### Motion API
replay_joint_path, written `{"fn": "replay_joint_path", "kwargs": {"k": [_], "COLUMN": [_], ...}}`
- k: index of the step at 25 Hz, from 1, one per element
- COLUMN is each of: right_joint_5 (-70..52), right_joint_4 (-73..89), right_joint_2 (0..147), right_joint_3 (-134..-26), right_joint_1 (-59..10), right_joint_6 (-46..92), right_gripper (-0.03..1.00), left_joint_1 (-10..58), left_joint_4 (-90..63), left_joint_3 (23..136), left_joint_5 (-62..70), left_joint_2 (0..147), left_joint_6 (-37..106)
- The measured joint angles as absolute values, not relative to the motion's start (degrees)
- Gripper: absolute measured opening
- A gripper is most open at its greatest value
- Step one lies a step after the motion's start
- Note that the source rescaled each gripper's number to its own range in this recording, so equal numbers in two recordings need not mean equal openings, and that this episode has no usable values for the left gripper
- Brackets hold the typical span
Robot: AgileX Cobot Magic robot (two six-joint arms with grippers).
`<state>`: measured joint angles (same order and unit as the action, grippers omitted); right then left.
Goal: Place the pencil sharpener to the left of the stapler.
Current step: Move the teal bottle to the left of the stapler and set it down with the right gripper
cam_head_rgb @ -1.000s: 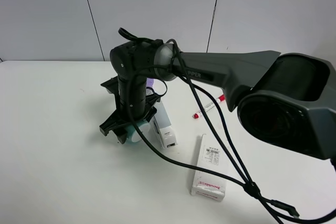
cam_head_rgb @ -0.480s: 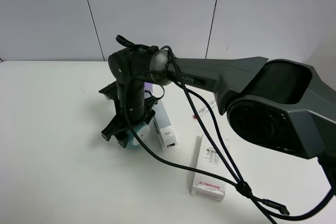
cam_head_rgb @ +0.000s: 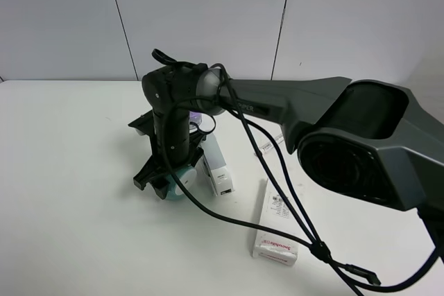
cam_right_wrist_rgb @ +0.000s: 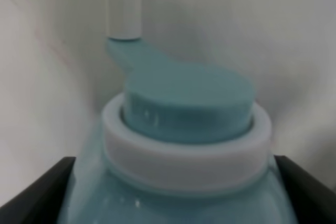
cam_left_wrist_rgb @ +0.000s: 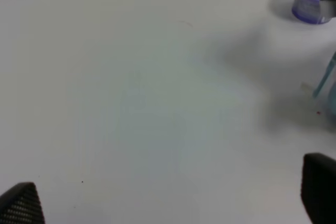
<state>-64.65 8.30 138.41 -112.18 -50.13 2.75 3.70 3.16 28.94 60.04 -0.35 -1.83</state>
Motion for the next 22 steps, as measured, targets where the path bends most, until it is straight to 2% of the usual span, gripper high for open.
{"fn": "replay_joint_path", "kwargs": {"k": [7,8,10,12,14,18,20,22], "right_joint_5": [-64.7,-64.9,-65.1,-65.4,-65.5,-65.5,-65.5,-65.5], "right_joint_4": [8.9,8.9,8.8,8.8,8.7,8.6,8.6,8.4], "right_joint_2": [138.4,138.4,138.4,138.4,138.4,138.4,138.4,138.4], "right_joint_3": [-112.2,-112.2,-112.2,-112.2,-112.2,-112.3,-112.3,-112.3], "right_joint_1": [-50.6,-50.6,-50.6,-50.6,-50.6,-50.6,-50.7,-50.9], "right_joint_6": [3.0,3.0,3.0,3.0,3.0,3.0,2.7,1.6], "right_gripper": [0.05,0.07,0.23,0.34,0.4,0.42,0.5,0.62], "left_joint_1": [3.7,3.7,3.7,3.7,3.7,3.7,3.7,3.7], "left_joint_4": [3.2,3.2,3.2,3.2,3.2,3.2,3.2,3.2], "left_joint_3": [28.9,28.9,28.9,28.9,28.9,28.9,28.9,28.9], "left_joint_5": [60.0,60.0,60.0,60.0,60.0,60.0,60.0,60.0], "left_joint_2": [-0.3,-0.3,-0.3,-0.3,-0.3,-0.3,-0.3,-0.3], "left_joint_6": [-1.8,-1.8,-1.8,-1.8,-1.8,-1.8,-1.8,-1.8]}}
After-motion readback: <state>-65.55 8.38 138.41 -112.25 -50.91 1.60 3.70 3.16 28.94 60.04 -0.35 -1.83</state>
